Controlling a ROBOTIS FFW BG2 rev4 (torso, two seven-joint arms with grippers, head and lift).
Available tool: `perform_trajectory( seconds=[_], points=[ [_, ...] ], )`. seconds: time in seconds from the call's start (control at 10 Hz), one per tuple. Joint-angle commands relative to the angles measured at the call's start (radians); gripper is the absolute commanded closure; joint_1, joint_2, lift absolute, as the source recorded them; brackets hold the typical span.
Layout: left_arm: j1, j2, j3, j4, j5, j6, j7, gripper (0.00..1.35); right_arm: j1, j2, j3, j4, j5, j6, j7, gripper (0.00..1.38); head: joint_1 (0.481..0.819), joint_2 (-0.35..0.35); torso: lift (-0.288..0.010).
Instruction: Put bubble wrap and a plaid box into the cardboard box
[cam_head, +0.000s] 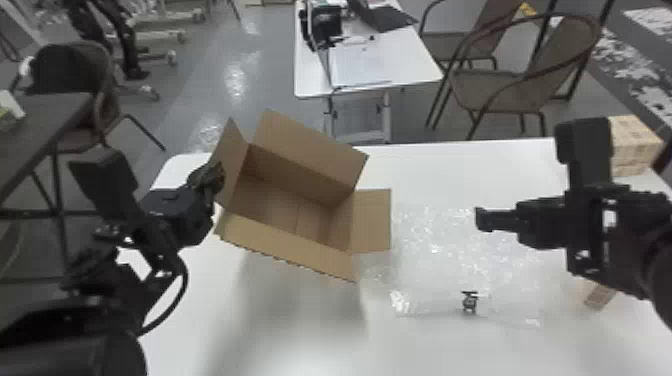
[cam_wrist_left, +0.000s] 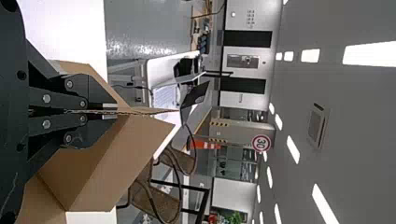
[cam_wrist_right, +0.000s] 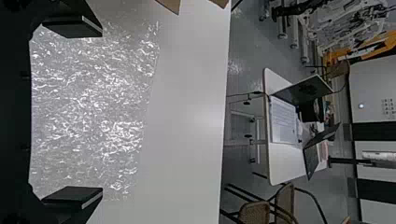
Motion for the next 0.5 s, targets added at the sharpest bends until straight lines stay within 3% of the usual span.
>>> perform_trajectory(
  seconds=[0.0,0.1,0.3,0.4],
  points=[
    [-0.002,-0.003,-0.008,0.000,-0.007,0.002,0.003,1.23,-0.069,0.008,0.000,0.050,-0.011,0.111,0.000,0.10,0.695,0.118,-0.109],
    [-0.005,-0.003,-0.014,0.002,-0.010,0.003,0.003,1.23,-0.099,0.010,0.009,0.104,-0.033,0.137,0.000,0.10,0.695,0.114,-0.109],
    [-0.012,-0.003,-0.021,0.006,-0.010,0.003,0.003,1.23,-0.175,0.033,0.054,0.188,0.055,0.250,0.000,0.10,0.695,0.116,-0.109],
    [-0.017,-0.003,-0.029,0.011,-0.012,0.003,0.003,1.23,-0.210,0.037,0.055,0.268,0.044,0.272,0.000,0.10,0.695,0.114,-0.109]
  ],
)
